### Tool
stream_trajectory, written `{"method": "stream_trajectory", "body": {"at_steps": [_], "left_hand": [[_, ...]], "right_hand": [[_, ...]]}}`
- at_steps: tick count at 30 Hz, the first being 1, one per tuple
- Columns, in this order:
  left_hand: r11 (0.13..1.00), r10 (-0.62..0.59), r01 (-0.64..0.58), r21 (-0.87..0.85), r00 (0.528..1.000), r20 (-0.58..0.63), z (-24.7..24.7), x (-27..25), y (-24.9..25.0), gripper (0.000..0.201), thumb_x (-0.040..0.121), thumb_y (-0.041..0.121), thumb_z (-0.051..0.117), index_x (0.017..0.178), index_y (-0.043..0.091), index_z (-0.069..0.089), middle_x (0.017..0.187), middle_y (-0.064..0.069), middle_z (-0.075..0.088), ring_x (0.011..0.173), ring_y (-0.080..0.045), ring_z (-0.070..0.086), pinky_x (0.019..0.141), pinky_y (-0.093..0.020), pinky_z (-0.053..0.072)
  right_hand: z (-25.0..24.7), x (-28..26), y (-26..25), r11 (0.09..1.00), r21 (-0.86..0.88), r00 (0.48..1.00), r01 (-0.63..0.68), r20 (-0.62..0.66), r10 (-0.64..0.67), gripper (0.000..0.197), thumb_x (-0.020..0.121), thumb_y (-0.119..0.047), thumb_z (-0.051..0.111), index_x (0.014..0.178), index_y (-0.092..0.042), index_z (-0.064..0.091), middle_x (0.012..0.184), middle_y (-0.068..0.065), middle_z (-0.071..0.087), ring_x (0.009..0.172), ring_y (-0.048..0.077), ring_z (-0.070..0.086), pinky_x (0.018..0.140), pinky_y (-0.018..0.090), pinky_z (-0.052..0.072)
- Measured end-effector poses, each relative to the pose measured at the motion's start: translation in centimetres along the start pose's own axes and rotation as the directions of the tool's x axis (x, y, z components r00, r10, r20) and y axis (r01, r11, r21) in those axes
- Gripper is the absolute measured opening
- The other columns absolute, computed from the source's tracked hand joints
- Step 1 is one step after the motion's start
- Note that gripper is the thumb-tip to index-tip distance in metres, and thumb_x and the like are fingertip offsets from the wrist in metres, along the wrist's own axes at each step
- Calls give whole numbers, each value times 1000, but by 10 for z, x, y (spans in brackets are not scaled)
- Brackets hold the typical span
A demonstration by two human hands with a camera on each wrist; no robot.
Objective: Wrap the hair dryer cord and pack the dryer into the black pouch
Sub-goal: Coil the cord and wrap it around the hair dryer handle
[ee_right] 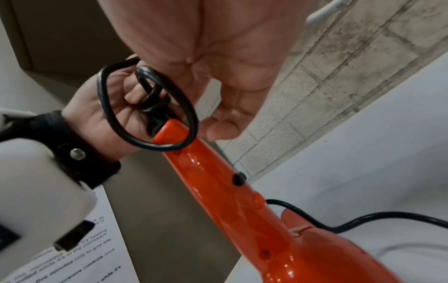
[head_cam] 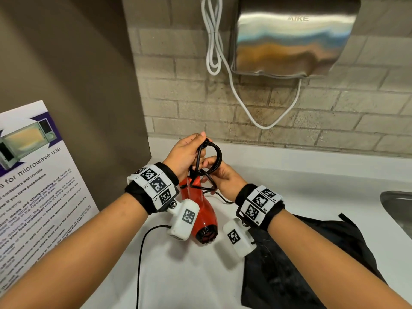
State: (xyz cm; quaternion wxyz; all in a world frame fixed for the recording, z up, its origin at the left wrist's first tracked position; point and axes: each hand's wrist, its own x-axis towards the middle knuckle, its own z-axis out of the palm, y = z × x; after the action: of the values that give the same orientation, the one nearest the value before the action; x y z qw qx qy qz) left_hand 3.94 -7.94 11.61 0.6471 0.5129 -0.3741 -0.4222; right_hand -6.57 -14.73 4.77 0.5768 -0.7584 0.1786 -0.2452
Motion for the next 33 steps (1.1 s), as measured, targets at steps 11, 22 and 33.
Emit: {"method": "stream_trajectory", "body": {"at_steps": [11, 22, 33], "left_hand": [[998, -1, 1, 67, 1000, -2, -5, 1, -3, 28, 97, 29, 38, 78, 14, 51, 38, 10, 38, 30, -3, 26, 33, -13, 21], [996, -75, 75, 38, 997, 2, -2, -4, 0, 31, 97, 31, 39, 73, 15, 52, 36, 10, 34, 28, -3, 25, 33, -10, 21], [998, -27, 22, 57, 996, 82, -11, -1, -2, 19, 96, 16, 40, 78, 13, 45, 37, 14, 24, 30, 1, 18, 32, -11, 19]], "right_hand": [[-38, 13, 4, 974, -178, 915, -136, -399, 55, 14, 91, -5, 47, 87, -15, 55, 69, -4, 49, 43, 14, 44, 35, 18, 41], [-78, 30, 11, 942, -79, 699, -327, -691, 184, 23, 91, -1, 37, 95, -11, 56, 70, 8, 52, 49, 26, 44, 38, 21, 42], [-78, -8, 31, 669, -618, 901, -412, -383, 201, 64, 78, -9, 54, 136, -26, 34, 141, 8, 42, 126, 27, 43, 101, 31, 40]]}}
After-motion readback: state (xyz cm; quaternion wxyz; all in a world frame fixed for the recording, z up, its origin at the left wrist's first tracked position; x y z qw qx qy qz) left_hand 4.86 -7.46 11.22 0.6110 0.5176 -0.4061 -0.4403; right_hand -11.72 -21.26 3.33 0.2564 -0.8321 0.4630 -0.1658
